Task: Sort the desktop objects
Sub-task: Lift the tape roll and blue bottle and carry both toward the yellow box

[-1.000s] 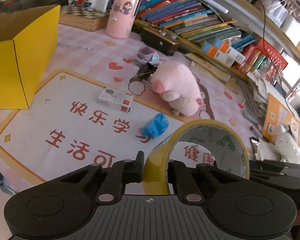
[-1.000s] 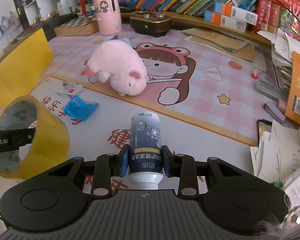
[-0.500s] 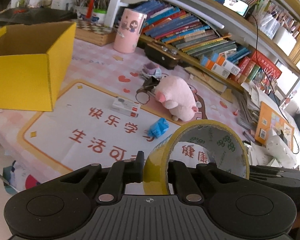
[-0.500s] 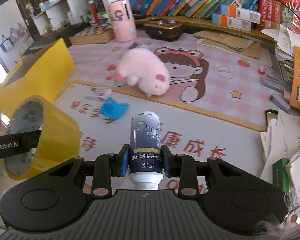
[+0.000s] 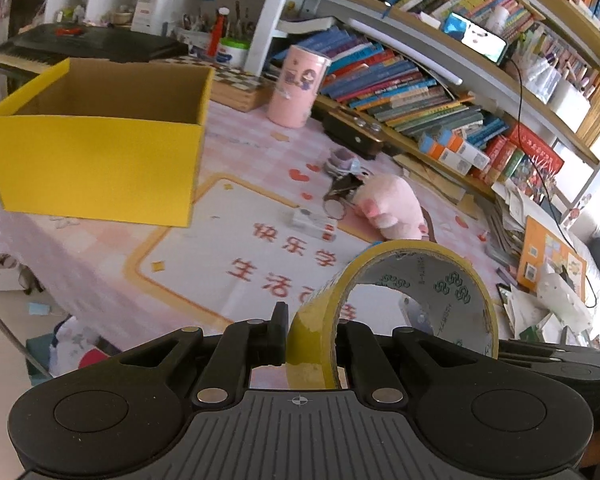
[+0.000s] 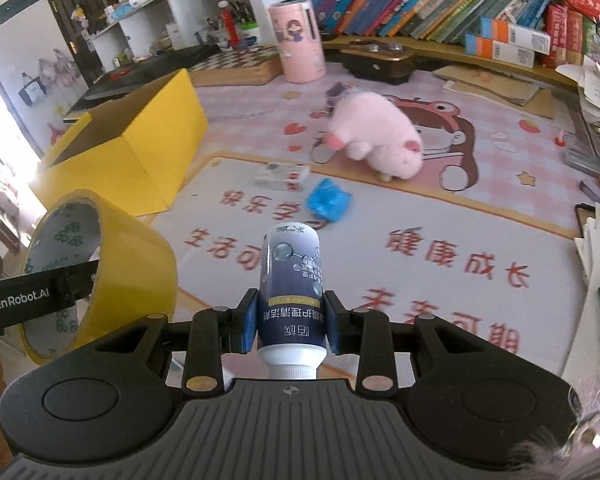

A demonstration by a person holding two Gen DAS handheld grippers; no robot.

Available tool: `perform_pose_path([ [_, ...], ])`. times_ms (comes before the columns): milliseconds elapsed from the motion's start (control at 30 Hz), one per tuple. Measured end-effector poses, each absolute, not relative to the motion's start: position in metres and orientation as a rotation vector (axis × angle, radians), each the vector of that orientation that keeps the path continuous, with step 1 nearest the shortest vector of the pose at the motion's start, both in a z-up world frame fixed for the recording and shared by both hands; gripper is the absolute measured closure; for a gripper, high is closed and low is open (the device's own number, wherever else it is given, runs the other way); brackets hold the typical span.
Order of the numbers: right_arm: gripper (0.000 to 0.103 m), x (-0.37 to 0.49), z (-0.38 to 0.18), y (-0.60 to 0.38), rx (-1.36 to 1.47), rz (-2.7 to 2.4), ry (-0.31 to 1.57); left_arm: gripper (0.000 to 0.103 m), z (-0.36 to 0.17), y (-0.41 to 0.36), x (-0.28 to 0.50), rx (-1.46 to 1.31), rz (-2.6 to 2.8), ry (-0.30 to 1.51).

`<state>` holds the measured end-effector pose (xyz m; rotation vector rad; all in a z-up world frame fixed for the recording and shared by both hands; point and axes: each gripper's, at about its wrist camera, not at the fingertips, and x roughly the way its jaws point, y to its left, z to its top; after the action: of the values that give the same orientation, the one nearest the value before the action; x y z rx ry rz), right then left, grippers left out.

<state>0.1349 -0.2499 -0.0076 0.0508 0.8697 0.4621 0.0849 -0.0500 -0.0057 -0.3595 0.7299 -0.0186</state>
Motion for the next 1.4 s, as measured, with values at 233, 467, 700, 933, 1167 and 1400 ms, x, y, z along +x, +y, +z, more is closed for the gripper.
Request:
perform_pose_path([
  [233,0.072,0.104,-0.006,-0.212,0.044,0.435,0.869,0.095,-0.009,-0.010,0.054,-0.382,-0.035,0.732],
  [467,0.072,0.070,-0.006,-0.175,0.034,0.420,0.871,0.095,-0.011,0.030,0.025,-0.399,-0.042,0.742],
  [700,0.072,0.038,-0.012,-0.140,0.040,0.408,0.880,0.095,-0.015,0.064,-0.004,-0.395,-0.059,0.750],
  [933,0.072,0.014,-0.019,-0.108,0.036,0.419,0.899,0.095,-0.020,0.092,-0.026,-0.409,-0.042,0.758],
  [1167,0.072,0.002,-0.019,-0.085,0.021,0.445,0.903,0.095,-0.019,0.111,-0.040,-0.420,-0.020,0.743],
  [1400,0.072,-0.002,-0.016,-0.071,0.005,0.468,0.897,0.095,-0.018,0.123,-0.048,-0.429,-0.006,0.726],
])
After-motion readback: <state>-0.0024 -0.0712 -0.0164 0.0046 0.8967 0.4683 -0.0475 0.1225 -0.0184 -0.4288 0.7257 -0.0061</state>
